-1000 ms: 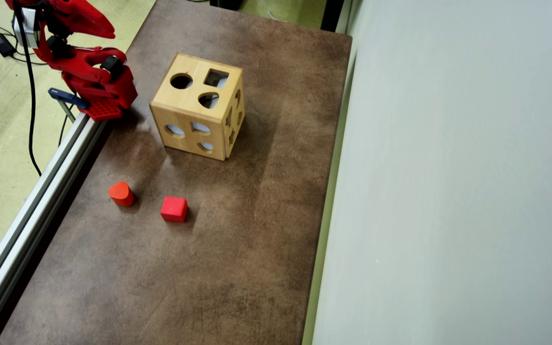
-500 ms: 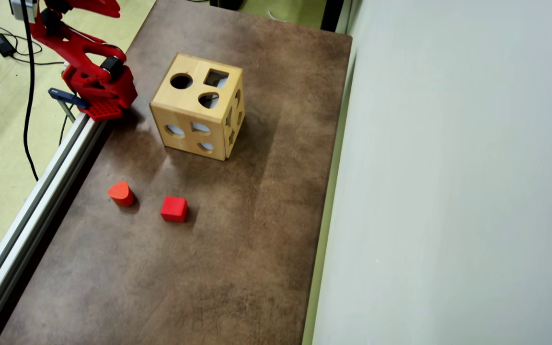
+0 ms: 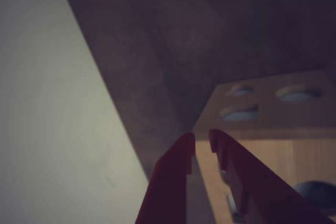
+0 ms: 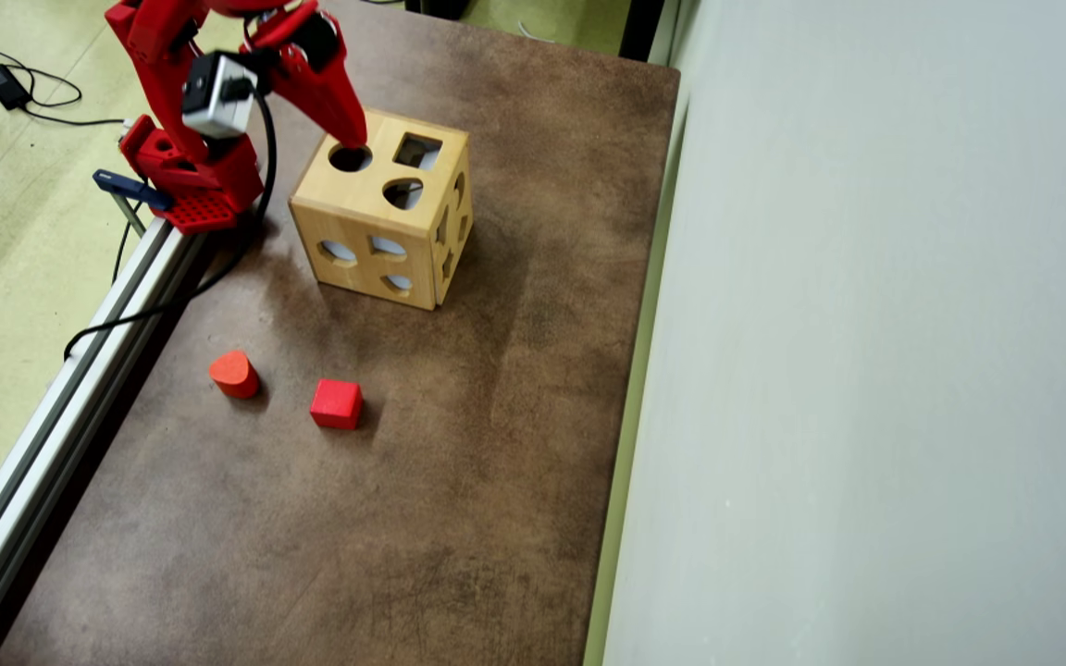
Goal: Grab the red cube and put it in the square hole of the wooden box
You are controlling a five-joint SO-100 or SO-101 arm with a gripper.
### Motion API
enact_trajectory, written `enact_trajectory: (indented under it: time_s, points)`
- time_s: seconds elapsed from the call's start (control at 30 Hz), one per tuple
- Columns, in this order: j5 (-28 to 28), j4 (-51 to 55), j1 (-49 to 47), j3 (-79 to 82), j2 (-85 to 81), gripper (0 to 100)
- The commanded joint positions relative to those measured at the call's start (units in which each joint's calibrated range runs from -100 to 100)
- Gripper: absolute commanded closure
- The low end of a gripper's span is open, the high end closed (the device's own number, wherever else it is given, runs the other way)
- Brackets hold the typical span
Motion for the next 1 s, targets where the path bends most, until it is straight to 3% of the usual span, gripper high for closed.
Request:
enact_trajectory:
  time_s: [0.0,0.47,0.8,0.97]
  points:
    - [8.2,0.0,2.8,-1.1,4.5,94]
    - [22.1,-0.5,10.4,-1.9,24.0,94]
    - [22.8,-0.6,10.6,-1.9,26.0,92]
    - [22.9,-0.6,12.1,-1.8,26.0,78]
